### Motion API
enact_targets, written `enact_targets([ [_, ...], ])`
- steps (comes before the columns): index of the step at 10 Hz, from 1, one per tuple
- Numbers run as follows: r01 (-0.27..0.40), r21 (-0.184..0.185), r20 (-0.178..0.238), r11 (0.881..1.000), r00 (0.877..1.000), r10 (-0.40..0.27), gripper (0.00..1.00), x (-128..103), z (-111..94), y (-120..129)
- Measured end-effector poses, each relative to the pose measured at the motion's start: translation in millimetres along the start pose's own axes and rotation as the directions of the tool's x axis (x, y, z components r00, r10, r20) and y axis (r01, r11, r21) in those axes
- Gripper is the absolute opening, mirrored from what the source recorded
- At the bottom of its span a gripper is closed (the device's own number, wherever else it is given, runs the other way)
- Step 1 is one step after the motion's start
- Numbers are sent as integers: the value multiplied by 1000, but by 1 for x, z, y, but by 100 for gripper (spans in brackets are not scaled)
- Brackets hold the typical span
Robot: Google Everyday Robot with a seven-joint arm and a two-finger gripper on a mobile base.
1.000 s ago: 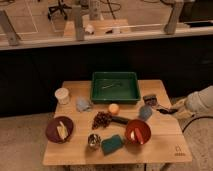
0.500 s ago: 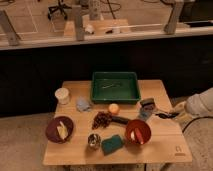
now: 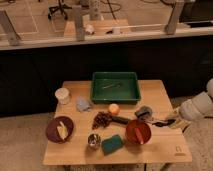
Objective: Place brush in red bowl
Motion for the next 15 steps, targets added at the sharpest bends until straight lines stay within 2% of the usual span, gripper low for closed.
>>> enact_targets([
  [2, 49, -30, -9, 998, 999, -49, 0, 0, 11, 8],
  [5, 72, -57, -33, 996, 997, -74, 0, 5, 26, 16],
  [7, 90, -69, -59, 993, 994, -94, 0, 0, 36, 18],
  [15, 76, -87, -116, 993, 989, -86, 0, -8, 56, 14],
])
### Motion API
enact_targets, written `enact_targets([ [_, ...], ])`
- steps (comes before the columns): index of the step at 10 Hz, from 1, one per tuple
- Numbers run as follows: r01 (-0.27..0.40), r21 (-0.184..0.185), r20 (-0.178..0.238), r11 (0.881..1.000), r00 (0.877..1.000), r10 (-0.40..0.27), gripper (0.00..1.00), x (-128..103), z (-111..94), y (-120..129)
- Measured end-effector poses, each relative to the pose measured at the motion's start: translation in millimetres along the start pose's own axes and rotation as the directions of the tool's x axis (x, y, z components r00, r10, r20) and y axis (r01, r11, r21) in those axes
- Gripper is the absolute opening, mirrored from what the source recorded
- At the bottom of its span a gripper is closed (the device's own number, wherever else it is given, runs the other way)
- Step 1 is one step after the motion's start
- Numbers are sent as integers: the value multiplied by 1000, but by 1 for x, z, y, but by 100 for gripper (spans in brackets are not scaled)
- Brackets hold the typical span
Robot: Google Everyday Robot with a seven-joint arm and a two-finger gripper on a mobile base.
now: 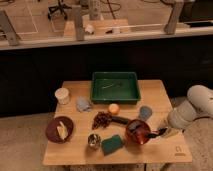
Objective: Place brush in red bowl
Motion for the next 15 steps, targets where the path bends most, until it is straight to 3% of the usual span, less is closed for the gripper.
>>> enact_targets([
  [15, -52, -31, -102, 998, 994, 49, 0, -6, 12, -17],
])
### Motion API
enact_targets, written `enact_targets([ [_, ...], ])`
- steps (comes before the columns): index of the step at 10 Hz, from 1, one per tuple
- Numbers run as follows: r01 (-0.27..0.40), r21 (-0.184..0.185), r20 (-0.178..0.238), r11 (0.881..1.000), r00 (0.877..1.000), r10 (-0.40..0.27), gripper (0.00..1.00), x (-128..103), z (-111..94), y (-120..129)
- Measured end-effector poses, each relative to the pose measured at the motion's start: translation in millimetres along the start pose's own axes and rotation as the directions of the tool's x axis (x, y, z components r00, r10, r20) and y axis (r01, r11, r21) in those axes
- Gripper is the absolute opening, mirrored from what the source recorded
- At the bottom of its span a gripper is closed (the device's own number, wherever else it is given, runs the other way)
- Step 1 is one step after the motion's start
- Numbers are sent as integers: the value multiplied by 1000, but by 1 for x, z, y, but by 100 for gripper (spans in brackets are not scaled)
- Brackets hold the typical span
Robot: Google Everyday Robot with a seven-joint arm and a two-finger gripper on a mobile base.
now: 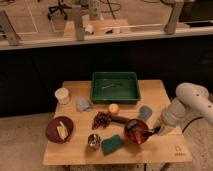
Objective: Place brush in red bowl
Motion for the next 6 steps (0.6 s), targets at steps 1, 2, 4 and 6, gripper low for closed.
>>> enact_targets([
  [1, 1, -5, -10, 1000, 1000, -1, 0, -1, -1, 1],
  [2, 0, -7, -18, 1000, 1000, 0, 0, -2, -2, 3],
  [4, -4, -11, -30, 1000, 1000, 4, 0, -2, -3, 5],
  [6, -8, -14, -35, 1000, 999, 8, 0, -2, -4, 6],
])
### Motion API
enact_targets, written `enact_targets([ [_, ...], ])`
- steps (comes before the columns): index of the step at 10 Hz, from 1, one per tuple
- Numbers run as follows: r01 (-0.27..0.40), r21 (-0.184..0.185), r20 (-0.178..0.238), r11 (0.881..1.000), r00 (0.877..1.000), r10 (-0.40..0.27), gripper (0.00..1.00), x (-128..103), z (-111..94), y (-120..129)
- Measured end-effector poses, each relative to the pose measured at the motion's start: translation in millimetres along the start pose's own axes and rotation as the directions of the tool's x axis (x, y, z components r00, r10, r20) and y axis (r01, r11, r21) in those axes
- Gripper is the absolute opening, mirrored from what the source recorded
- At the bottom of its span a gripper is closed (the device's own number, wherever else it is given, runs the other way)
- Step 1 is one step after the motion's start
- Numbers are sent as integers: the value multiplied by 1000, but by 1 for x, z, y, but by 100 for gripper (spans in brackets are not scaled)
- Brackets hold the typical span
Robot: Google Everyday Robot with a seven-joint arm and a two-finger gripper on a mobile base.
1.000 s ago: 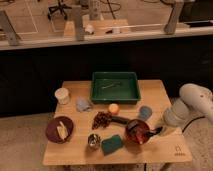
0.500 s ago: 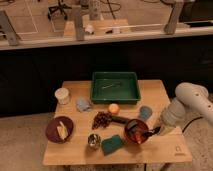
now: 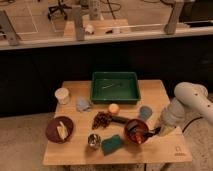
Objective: Place brush in red bowl
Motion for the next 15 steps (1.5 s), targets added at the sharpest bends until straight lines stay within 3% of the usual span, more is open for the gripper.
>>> enact_targets([
  [15, -14, 3, -1, 1000, 1000, 14, 3, 0, -1, 1],
])
